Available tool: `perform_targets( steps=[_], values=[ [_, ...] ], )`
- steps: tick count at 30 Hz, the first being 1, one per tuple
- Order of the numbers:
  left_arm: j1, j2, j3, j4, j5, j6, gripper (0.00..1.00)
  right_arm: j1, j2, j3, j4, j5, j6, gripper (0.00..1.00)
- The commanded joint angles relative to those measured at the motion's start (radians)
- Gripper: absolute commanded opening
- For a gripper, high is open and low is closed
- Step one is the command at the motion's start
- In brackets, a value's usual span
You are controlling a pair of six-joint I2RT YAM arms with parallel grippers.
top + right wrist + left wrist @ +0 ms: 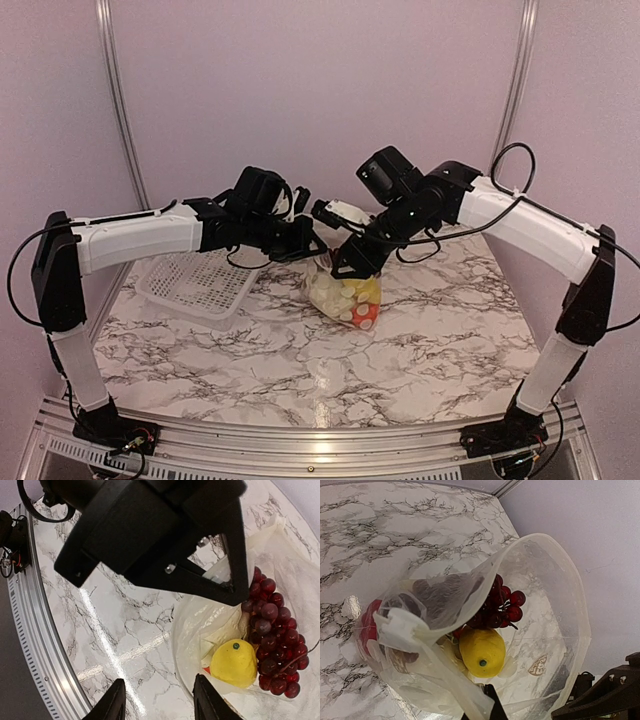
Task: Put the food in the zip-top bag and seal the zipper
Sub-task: Pass from the left arm to the right
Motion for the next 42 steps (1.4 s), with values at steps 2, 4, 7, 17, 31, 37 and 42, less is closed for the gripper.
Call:
perform_targets(
  steps=[2,4,7,17,31,37,42],
  values=[
    [0.011,-0.034,0.033,0.04,0.023,0.011,0.04,0.011,0.062,0.021,0.004,0.045,-0.008,0.41],
    [0.012,-0.033,0.033,0.038,0.03,0.008,0.05,0.011,0.073,0.037,0.004,0.046,-0.008,0.38],
    [0.015,-0.032,0.031,0.035,0.038,0.003,0.06,0.011,0.081,0.05,0.003,0.055,-0.006,0.34],
    [0.025,-0.018,0.035,0.056,0.13,-0.033,0.03,0.015,0.076,0.052,0.02,0.134,-0.012,0.42],
    [0.056,-0.053,-0.041,0.125,0.173,-0.105,0.16,0.04,0.056,0.054,0.015,0.189,-0.036,0.04],
    [0.065,-0.133,-0.109,0.114,0.112,-0.04,0.39,0.039,0.022,0.058,0.004,0.191,-0.032,0.0],
    [0.067,-0.291,-0.255,0.139,0.017,0.204,0.52,0.04,-0.026,0.041,0.002,0.19,-0.032,0.0]
  ],
)
